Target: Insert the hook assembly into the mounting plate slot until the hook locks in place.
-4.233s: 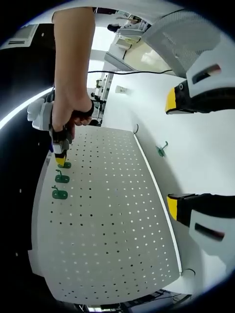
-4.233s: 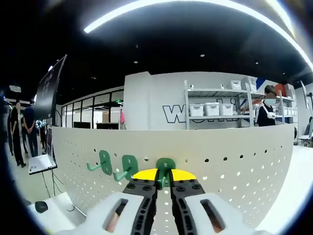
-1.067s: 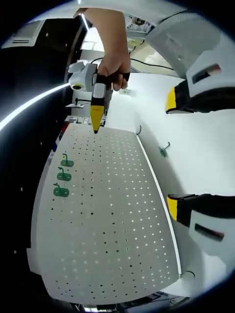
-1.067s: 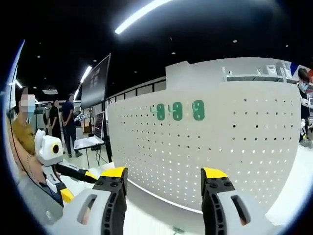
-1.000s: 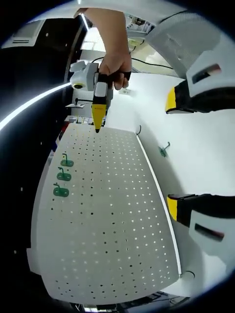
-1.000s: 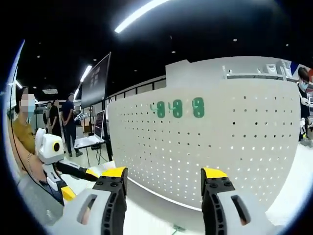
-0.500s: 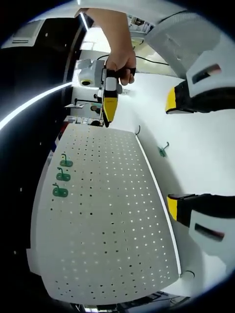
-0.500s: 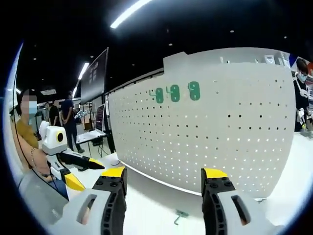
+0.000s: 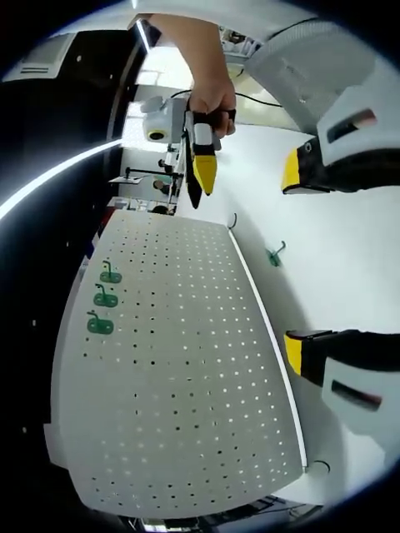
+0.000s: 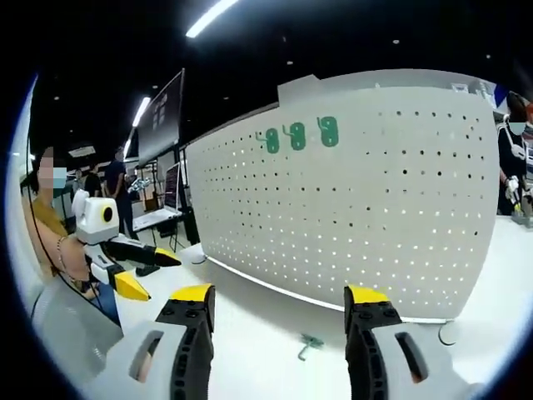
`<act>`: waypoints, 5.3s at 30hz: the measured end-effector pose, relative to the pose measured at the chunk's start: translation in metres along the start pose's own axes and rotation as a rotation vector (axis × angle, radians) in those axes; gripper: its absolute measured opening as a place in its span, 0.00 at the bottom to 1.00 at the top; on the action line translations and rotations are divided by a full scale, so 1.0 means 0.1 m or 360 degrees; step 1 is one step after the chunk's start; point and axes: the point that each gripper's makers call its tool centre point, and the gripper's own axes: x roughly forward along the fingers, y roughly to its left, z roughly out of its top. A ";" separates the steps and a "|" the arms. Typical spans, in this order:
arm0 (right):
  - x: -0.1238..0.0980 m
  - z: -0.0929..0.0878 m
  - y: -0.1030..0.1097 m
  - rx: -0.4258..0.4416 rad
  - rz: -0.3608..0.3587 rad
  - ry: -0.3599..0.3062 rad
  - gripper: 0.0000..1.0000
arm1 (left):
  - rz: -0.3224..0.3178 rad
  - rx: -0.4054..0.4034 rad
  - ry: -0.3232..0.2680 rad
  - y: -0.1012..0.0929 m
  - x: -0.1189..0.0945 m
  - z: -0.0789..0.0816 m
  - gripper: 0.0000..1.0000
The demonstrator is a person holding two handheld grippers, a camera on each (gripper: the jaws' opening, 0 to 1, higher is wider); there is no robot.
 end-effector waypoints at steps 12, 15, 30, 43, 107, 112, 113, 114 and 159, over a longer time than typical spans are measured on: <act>-0.05 -0.18 0.06 0.0034 0.0035 0.0082 0.61 | 0.0000 -0.0005 0.0015 0.01 0.00 -0.04 0.68; -0.06 -0.23 0.07 0.0042 0.0040 0.0107 0.62 | -0.0003 -0.0008 0.0022 0.00 0.00 -0.05 0.68; -0.10 -0.51 0.08 0.0076 0.0045 0.0275 0.63 | -0.0015 -0.0016 0.0041 0.01 0.01 -0.11 0.68; -0.12 -0.66 0.07 0.0115 0.0038 0.0392 0.63 | -0.0017 -0.0017 0.0050 0.00 0.01 -0.13 0.68; -0.30 -0.76 0.20 0.0058 0.0092 0.0501 0.70 | -0.0637 0.0508 0.0556 -0.23 1.09 -0.18 0.71; -0.32 -0.77 0.21 0.0051 0.0095 0.0510 0.70 | -0.0676 0.0525 0.0585 -0.27 1.16 -0.22 0.72; -0.32 -0.77 0.21 0.0052 0.0096 0.0510 0.70 | -0.0683 0.0530 0.0593 -0.27 1.19 -0.24 0.72; -0.32 -0.77 0.21 0.0053 0.0096 0.0510 0.70 | -0.0688 0.0536 0.0607 -0.28 1.20 -0.25 0.73; -0.46 -0.79 0.07 0.0058 0.0041 0.0559 0.70 | -0.0934 0.0914 0.0950 -0.25 1.83 -0.68 0.67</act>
